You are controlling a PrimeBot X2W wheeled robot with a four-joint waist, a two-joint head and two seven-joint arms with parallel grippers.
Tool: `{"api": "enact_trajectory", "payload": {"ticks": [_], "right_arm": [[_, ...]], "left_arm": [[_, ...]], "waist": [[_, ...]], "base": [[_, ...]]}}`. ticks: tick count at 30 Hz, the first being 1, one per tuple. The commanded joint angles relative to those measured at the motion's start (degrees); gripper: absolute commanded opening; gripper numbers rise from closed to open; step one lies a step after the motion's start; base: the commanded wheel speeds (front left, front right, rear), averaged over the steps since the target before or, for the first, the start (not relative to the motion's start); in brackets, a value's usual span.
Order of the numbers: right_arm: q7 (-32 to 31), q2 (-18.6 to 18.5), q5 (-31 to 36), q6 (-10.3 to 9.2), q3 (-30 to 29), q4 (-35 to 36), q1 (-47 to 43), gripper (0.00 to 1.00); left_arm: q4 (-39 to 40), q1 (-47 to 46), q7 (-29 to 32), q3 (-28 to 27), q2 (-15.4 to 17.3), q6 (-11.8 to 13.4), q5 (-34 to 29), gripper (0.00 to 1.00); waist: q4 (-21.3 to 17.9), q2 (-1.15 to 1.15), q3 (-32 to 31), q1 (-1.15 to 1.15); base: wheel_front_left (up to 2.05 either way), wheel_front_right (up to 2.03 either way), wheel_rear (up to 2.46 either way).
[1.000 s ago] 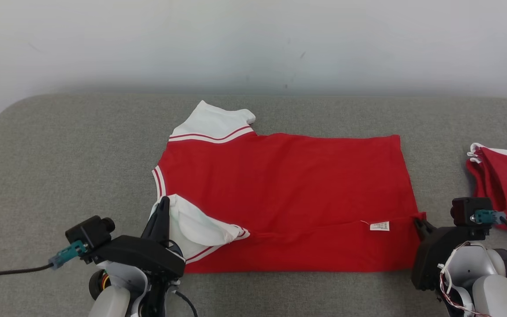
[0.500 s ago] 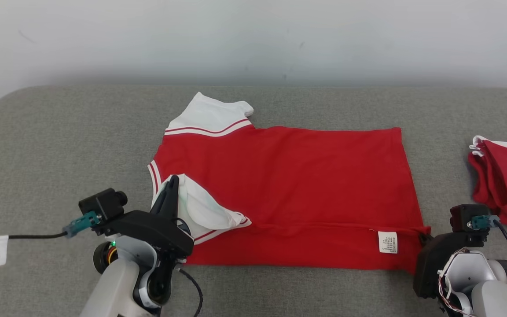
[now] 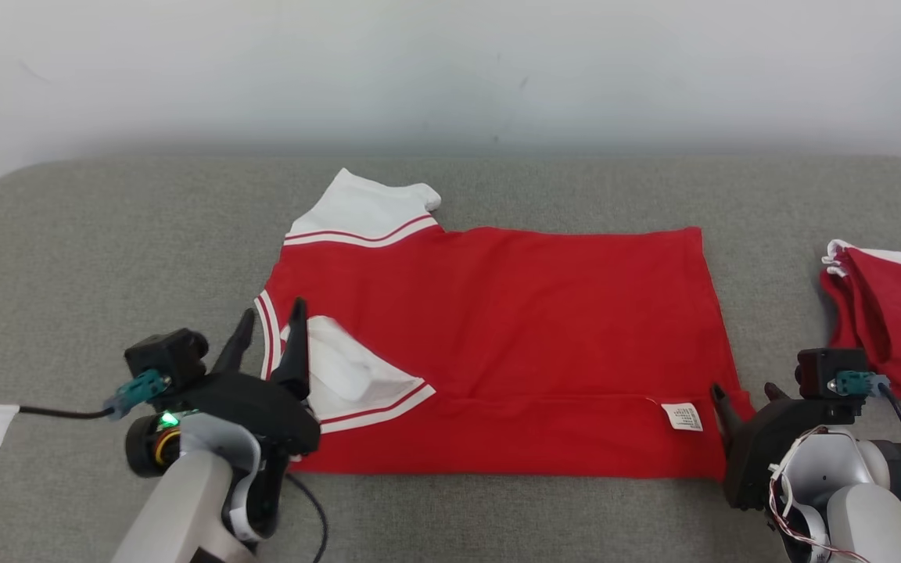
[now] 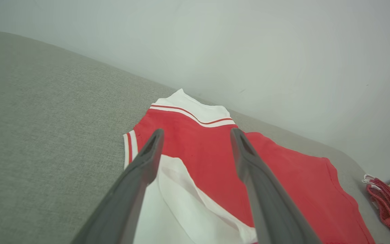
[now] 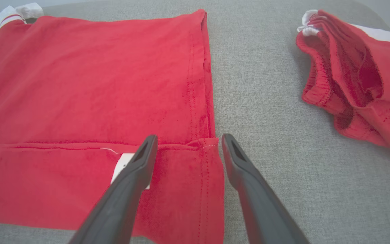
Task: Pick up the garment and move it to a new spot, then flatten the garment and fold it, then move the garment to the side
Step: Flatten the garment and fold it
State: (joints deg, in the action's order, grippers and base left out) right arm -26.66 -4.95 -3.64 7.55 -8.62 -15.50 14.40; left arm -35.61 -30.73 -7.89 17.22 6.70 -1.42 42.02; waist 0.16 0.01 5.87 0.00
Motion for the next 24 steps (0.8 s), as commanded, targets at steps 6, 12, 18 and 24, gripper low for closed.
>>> {"api": "enact_trajectory", "payload": {"ticks": [6,12,18,24], "right_arm": [[0.3,0.1,-0.9,-0.15,-1.2,2.8,-2.4,1.0],[-2.5,0.3,-1.3,-0.15,-3.2,7.5,-6.4,1.0],[-4.6,1.2,-1.8,-0.15,-3.3,10.8,-8.1,1.0],[-5.6,1.6,-2.1,-0.15,-2.0,12.9,-6.2,1.0]], "left_arm": [[1.2,6.1,-1.4,1.3,4.5,2.6,-3.6,1.0],[4.1,12.5,3.0,4.1,7.3,5.5,-5.9,1.0],[4.5,14.6,5.9,4.3,7.0,7.7,-5.0,1.0],[1.3,11.7,7.5,4.0,6.3,11.0,-5.7,1.0]], "waist": [[1.1,-0.01,-3.7,0.0],[1.7,-0.01,-5.0,0.0],[0.6,-0.01,-4.1,0.0],[-1.1,-0.01,-1.7,0.0]], "base": [[0.0,0.0,0.0],[0.0,0.0,0.0],[0.0,0.0,0.0],[0.0,0.0,0.0]]}}
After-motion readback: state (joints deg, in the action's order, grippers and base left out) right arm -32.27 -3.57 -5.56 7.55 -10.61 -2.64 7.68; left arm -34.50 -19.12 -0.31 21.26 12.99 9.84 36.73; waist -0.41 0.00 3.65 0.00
